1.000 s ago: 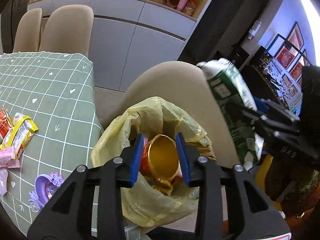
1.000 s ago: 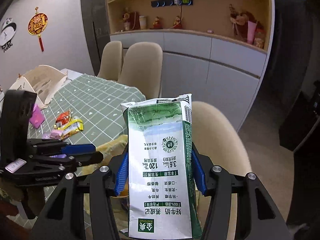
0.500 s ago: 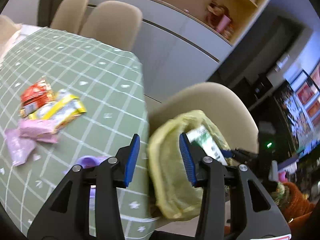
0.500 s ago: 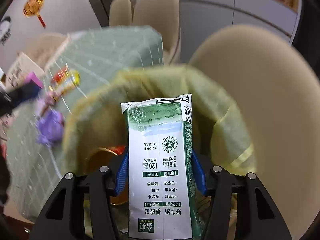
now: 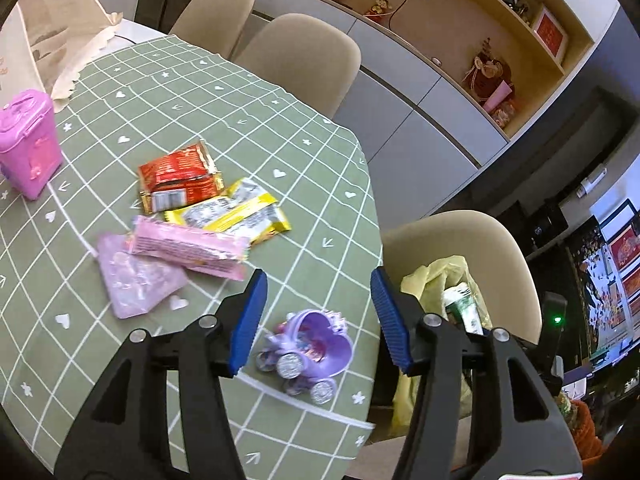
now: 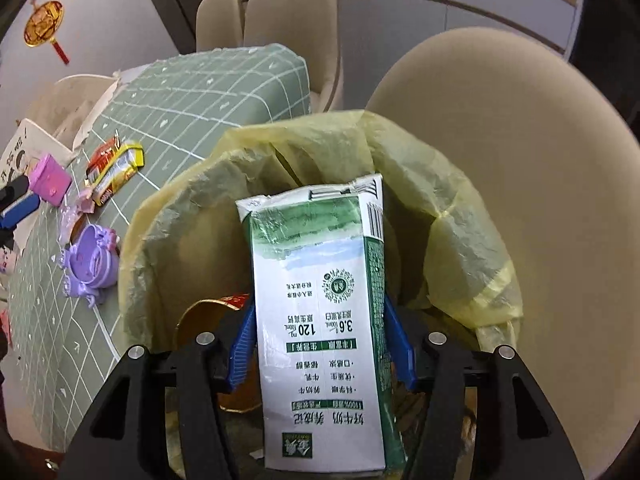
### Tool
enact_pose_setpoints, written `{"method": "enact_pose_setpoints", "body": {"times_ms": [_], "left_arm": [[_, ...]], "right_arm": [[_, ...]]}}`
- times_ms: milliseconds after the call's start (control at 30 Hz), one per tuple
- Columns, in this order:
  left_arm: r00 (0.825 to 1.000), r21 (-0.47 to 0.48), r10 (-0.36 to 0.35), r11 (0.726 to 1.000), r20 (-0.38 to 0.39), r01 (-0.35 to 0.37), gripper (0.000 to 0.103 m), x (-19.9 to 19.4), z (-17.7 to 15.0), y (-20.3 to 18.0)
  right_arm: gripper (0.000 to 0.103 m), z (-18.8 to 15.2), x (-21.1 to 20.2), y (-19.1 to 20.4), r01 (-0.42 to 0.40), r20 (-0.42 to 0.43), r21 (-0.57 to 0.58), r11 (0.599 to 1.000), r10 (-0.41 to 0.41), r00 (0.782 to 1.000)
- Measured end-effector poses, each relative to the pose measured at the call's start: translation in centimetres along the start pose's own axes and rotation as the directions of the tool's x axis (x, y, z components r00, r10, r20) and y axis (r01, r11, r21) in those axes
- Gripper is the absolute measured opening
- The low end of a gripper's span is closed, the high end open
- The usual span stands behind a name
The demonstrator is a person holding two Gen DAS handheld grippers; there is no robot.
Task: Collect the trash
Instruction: 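Carry the red cup and milk carton into the yellow bag and release both, then grasp the purple wrapper on the table with the left tool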
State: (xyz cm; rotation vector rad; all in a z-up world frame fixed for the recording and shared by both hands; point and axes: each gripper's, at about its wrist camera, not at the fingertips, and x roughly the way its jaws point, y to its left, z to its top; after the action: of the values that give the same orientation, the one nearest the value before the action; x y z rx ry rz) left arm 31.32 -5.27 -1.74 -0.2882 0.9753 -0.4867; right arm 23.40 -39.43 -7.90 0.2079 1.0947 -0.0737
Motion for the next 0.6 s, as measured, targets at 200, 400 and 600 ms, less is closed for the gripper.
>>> {"method": "enact_pose_setpoints", "body": {"times_ms": [200, 400, 600], "left_arm": [[1.0, -0.005, 0.015, 1.0, -0.016, -0.015, 0.053, -1.4, -1.2, 2.3], [0.998, -0.05, 0.063, 0.997, -0.004, -0.063, 0.056, -3.4, -2.4, 6.0], [0.996, -0.025, 0.093, 0.995, -0.015, -0.093, 0.056, -3.5, -2.9, 7.6]], "right_arm": [[0.055, 0.2, -2.1, 1.4, 0.004, 0.045, -0.009, 1.0, -0.004, 0.999], [0.055, 1.2, -5.0, 3.4, -0.019, 0.143, -0.039, 0.999, 0.024, 0.989], [0.055, 2.6, -6.3, 6.4, -0.084, 0.206, -0.083, 0.993, 0.1, 0.973]]}}
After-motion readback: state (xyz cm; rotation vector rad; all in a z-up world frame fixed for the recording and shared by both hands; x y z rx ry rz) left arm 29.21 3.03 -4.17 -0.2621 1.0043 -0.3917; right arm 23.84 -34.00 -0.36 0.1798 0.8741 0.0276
